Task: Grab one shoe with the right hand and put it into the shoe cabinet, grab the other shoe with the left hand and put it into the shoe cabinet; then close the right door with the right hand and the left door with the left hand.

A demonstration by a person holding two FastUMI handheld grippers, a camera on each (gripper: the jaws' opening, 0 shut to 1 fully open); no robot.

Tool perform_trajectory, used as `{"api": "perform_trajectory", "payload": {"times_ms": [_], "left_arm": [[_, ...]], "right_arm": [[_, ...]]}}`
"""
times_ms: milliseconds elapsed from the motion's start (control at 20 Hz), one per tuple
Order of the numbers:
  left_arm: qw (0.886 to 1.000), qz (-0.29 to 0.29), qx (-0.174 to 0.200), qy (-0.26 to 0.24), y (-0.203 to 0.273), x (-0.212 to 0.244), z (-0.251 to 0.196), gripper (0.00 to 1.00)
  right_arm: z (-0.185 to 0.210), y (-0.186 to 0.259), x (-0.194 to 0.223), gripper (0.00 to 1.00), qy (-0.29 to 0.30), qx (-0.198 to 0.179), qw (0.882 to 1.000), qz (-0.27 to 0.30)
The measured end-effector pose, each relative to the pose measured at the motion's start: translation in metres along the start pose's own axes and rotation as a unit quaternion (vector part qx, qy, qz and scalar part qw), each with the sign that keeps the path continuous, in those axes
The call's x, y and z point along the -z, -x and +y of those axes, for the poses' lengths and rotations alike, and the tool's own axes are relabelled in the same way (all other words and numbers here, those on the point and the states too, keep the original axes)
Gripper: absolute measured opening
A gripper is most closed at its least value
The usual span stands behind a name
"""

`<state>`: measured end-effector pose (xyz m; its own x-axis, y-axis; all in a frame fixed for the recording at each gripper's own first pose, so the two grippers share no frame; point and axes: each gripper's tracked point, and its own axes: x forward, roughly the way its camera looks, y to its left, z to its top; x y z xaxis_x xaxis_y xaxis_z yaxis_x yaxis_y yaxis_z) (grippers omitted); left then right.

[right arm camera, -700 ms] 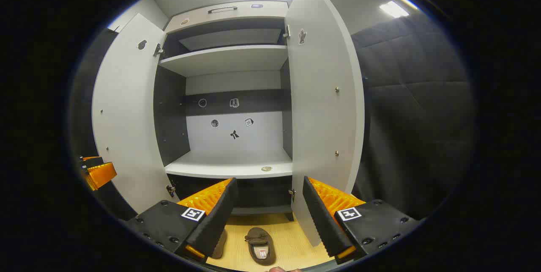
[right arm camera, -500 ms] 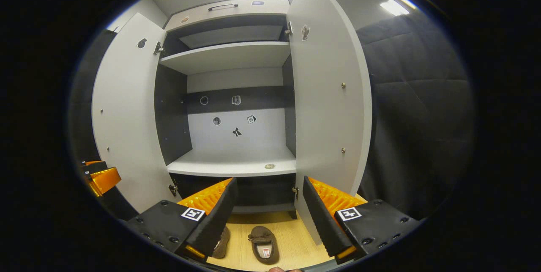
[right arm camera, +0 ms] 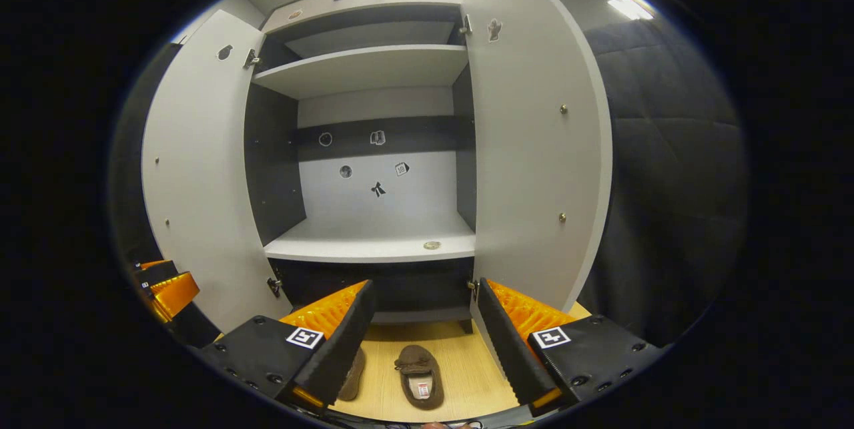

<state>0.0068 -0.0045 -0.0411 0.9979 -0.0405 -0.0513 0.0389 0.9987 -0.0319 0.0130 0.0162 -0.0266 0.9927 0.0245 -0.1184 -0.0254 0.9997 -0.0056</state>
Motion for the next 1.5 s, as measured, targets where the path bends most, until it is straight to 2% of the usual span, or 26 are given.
{"api": "perform_trajectory", "payload": {"times_ms": [100, 200, 250, 300, 400, 450, 550, 600, 700, 750, 900, 950, 1050, 1100, 1200, 1300, 1350, 1450, 1500], "left_arm": [[1.000, 0.004, 0.003, 0.003, 0.002, 0.009, -0.001, 0.89], [1.000, 0.009, 0.006, 0.007, 0.004, 0.019, -0.004, 0.97], [1.000, 0.014, 0.007, 0.011, 0.004, 0.024, -0.005, 0.89], [1.000, 0.020, 0.008, 0.015, 0.005, 0.029, -0.006, 0.97], [0.999, 0.031, 0.009, 0.024, 0.006, 0.037, -0.008, 0.97], [0.999, 0.036, 0.009, 0.028, 0.008, 0.040, -0.009, 0.89], [0.998, 0.049, 0.007, 0.030, 0.008, 0.043, -0.008, 0.89], [0.998, 0.054, 0.005, 0.031, 0.007, 0.044, -0.006, 0.97], [0.997, 0.067, 0.010, 0.035, 0.006, 0.051, -0.006, 0.89], [0.996, 0.078, 0.015, 0.035, 0.006, 0.059, -0.007, 0.89], [0.993, 0.109, 0.013, 0.040, 0.006, 0.075, -0.004, 0.97], [0.993, 0.112, 0.014, 0.042, 0.004, 0.075, -0.005, 0.93], [0.992, 0.119, 0.007, 0.038, 0.001, 0.078, -0.005, 0.93], [0.992, 0.122, 0.000, 0.036, -0.003, 0.077, -0.005, 0.93], [0.991, 0.127, -0.013, 0.038, -0.009, 0.076, -0.008, 0.97], [0.990, 0.131, -0.022, 0.045, -0.012, 0.074, -0.010, 0.89], [0.990, 0.134, -0.026, 0.047, -0.012, 0.074, -0.013, 0.97], [0.988, 0.141, -0.037, 0.044, -0.011, 0.076, -0.015, 0.97], [0.988, 0.145, -0.043, 0.040, -0.011, 0.076, -0.015, 0.93]], "right_arm": [[0.000, -0.005, 0.002, 0.96, 0.008, 0.000, 1.000, 0.011], [0.004, -0.011, 0.003, 0.98, 0.011, -0.007, 1.000, 0.021], [0.007, -0.016, 0.003, 0.98, 0.011, -0.012, 1.000, 0.025], [0.009, -0.020, 0.005, 0.98, 0.011, -0.015, 0.999, 0.031], [0.013, -0.031, 0.011, 0.98, 0.016, -0.019, 0.999, 0.041], [0.016, -0.036, 0.017, 0.98, 0.017, -0.022, 0.998, 0.053], [0.028, -0.045, 0.035, 0.97, 0.008, -0.042, 0.995, 0.089], [0.035, -0.050, 0.043, 0.98, 0.004, -0.050, 0.994, 0.102], [0.046, -0.062, 0.063, 0.98, 0.001, -0.066, 0.990, 0.125], [0.050, -0.068, 0.075, 0.98, 0.001, -0.073, 0.987, 0.140], [0.064, -0.085, 0.119, 0.98, 0.001, -0.100, 0.977, 0.191], [0.064, -0.088, 0.133, 0.98, -0.001, -0.103, 0.973, 0.207], [0.071, -0.091, 0.164, 0.92, -0.010, -0.121, 0.962, 0.244], [0.073, -0.090, 0.180, 0.96, -0.015, -0.128, 0.956, 0.262], [0.073, -0.092, 0.205, 0.97, -0.017, -0.137, 0.947, 0.291], [0.072, -0.092, 0.231, 0.97, -0.011, -0.145, 0.938, 0.315], [0.073, -0.091, 0.244, 0.97, -0.009, -0.148, 0.933, 0.328], [0.072, -0.092, 0.272, 0.97, -0.003, -0.150, 0.925, 0.350], [0.071, -0.095, 0.285, 0.96, 0.001, -0.149, 0.922, 0.358]]}}
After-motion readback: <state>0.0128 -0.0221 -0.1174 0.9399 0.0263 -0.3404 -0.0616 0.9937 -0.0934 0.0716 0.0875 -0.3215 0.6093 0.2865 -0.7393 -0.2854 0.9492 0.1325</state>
